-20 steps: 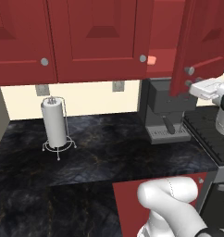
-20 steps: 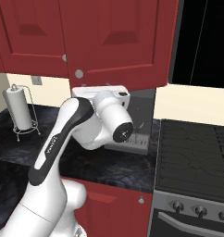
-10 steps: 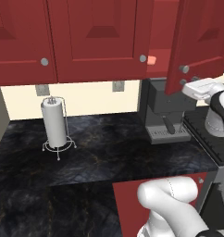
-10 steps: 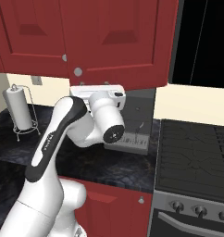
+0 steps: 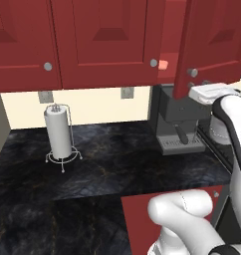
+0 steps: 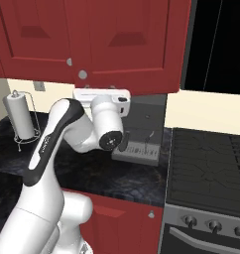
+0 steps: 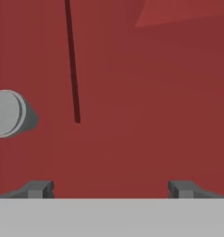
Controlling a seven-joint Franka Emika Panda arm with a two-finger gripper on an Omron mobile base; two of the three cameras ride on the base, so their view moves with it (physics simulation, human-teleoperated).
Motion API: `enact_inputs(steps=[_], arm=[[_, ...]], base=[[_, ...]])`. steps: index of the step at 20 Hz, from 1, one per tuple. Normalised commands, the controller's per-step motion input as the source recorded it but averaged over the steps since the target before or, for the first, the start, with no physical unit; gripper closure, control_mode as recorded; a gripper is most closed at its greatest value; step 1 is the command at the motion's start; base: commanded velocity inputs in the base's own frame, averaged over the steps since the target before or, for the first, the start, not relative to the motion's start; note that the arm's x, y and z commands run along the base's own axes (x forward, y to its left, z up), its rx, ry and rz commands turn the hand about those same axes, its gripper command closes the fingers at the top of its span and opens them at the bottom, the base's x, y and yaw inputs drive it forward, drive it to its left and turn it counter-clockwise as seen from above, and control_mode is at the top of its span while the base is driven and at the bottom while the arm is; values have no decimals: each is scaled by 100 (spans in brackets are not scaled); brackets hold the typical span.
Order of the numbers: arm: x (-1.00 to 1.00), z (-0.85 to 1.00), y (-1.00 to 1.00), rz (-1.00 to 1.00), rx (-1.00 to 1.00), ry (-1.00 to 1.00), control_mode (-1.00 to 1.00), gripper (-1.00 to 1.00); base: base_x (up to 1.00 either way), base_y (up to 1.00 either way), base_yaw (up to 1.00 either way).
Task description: Pick up the dish brush and bar soap from the sink, and place them back in the cabinet, and close the cabinet doors.
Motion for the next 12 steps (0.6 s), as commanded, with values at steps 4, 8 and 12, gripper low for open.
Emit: enact_inputs(steps=[4,8,12], arm=[[28,2,17,-7,0,0,-100,-100],[30,0,16,-6,0,0,-100,-100],[34,0,13,-6,0,0,-100,-100]], base=[[0,0,0],[0,0,0],[0,0,0]])
